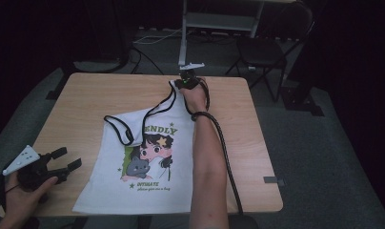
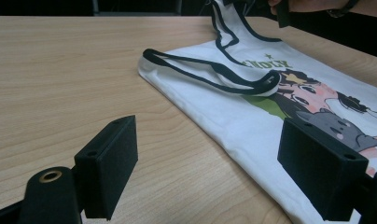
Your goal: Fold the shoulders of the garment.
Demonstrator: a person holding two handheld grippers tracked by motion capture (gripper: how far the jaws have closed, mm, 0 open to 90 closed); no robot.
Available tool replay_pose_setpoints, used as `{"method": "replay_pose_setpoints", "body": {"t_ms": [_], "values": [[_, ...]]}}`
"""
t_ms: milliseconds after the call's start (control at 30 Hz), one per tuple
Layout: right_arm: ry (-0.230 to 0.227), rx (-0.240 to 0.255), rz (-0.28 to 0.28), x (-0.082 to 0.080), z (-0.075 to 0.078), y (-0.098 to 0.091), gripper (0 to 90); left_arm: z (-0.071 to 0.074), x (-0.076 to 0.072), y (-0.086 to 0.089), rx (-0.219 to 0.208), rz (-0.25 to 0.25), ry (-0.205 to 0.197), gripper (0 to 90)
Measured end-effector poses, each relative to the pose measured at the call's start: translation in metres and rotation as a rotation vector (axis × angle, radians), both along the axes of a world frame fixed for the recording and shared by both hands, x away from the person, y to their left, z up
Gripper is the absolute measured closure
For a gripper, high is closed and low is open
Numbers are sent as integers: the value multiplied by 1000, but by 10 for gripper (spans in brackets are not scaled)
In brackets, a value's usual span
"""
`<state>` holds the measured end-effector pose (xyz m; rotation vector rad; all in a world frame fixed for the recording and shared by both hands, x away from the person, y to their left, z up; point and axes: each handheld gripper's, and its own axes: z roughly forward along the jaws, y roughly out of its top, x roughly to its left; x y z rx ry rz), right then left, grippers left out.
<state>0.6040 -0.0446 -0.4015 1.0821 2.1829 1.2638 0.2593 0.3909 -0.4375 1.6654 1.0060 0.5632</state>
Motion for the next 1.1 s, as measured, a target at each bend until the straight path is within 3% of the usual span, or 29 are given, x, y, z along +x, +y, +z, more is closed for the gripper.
{"method": "replay_pose_setpoints", "body": {"t_ms": [633,1100], "values": [[-42,-7,30,-24,14,0,834,0,-1,1,-7,3,1,198],[-59,-7,50,-46,15,0,833,0,0,2,-13,0,6,198]]}}
